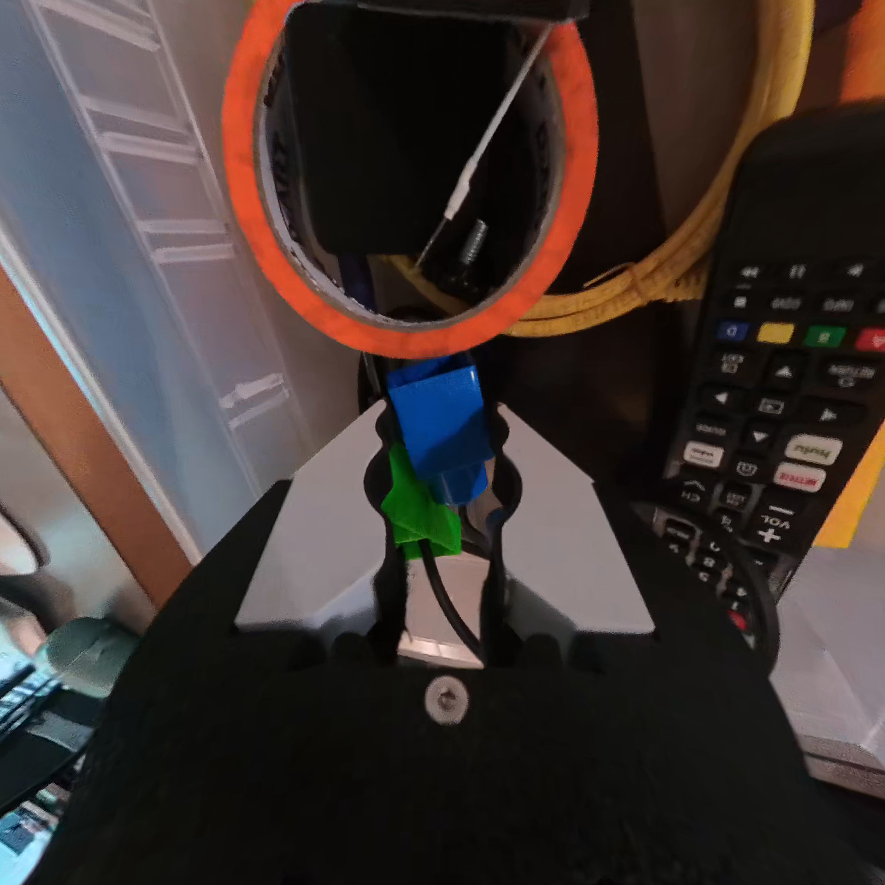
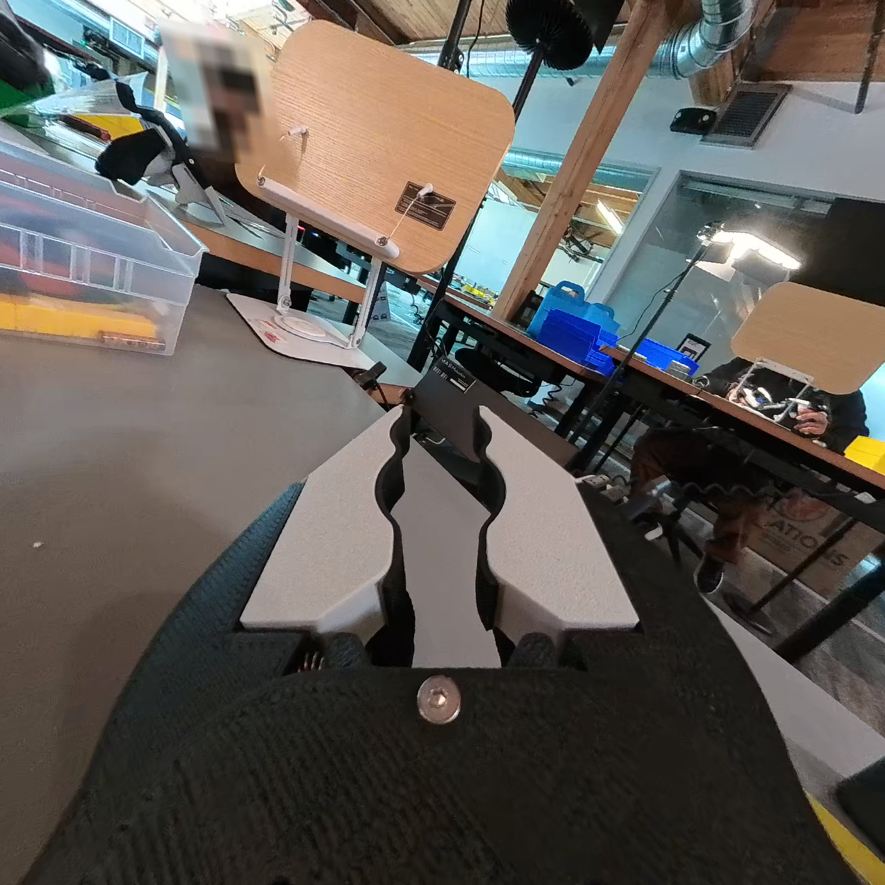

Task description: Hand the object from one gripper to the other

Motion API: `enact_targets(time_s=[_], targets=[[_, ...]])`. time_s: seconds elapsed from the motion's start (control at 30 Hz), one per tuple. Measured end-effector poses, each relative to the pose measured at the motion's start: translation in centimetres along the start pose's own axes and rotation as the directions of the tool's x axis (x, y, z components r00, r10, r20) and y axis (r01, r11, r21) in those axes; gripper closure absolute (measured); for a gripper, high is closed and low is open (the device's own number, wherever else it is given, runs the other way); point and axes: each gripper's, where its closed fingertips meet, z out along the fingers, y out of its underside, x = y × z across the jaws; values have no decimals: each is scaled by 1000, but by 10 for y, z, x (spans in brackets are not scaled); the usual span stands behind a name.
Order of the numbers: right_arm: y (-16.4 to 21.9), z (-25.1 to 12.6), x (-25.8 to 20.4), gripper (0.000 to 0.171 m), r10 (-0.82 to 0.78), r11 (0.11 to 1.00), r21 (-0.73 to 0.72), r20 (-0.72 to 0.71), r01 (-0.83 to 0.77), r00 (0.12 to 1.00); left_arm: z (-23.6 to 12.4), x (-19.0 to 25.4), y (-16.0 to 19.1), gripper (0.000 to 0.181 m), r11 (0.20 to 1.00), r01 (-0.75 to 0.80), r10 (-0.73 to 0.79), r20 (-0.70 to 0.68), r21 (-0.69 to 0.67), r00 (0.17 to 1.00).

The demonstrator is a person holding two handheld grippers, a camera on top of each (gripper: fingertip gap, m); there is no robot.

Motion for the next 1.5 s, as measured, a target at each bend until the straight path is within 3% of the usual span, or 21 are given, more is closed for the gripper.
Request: enact_targets(time_s=[0.13,0.23,0.3,0.37,0.43,0.53,0.63,0.7,0.73,0.77,0.87,0.93,1.1,1.33,1.43,1.5], targets=[[-3,-1,3,147,25,1000,12,-4,-25,1000,-31,-1,-5,146,985,-28,8,117,168,993],[-9,-1,1,146,59,998,28,30,-60,998,-90,-4,-19,146,913,-53,-64,269,405,961],[-13,0,-6,144,99,994,37,92,-103,991,-142,13,-38,147,781,-78,-126,279,619,952],[-17,-1,-18,141,114,992,36,173,-122,978,-194,52,-62,147,590,-99,-107,199,801,974],[-15,-1,-25,141,-2,1000,24,174,-3,985,-232,100,-85,146,400,-72,-17,86,914,996],[-21,-6,-51,140,-105,993,75,264,88,959,-257,185,-118,147,220,165,245,-218,961,945],[-27,-10,-61,126,-127,990,104,303,99,944,-245,241,-149,147,198,370,422,-420,908,803],[-37,-14,-52,125,-267,956,172,180,237,947,-244,267,-163,146,129,462,568,-447,877,691],[-42,-17,-53,123,-304,941,204,154,270,940,-246,280,-161,147,36,470,675,-368,882,639],[-43,-18,-56,118,-319,935,211,158,284,935,-243,285,-164,147,-8,518,719,-355,855,597],[-40,-15,-70,111,-304,944,205,224,260,926,-233,275,-175,147,52,768,781,-505,639,367],[-47,-14,-72,111,-283,945,228,212,234,935,-224,269,-179,147,75,830,785,-546,552,293],[-53,-9,-87,115,-289,942,236,202,240,936,-219,275,-182,147,123,879,780,-593,460,201],[-54,-2,-77,132,-353,923,181,51,339,934,-224,296,-187,147,234,910,788,-615,342,29],[-56,-4,-69,138,-352,921,182,11,344,936,-225,304,-188,146,263,909,783,-621,324,-5],[-53,-3,-66,138,-315,937,172,42,304,948,-224,304,-189,146,244,906,777,-629,345,30]])
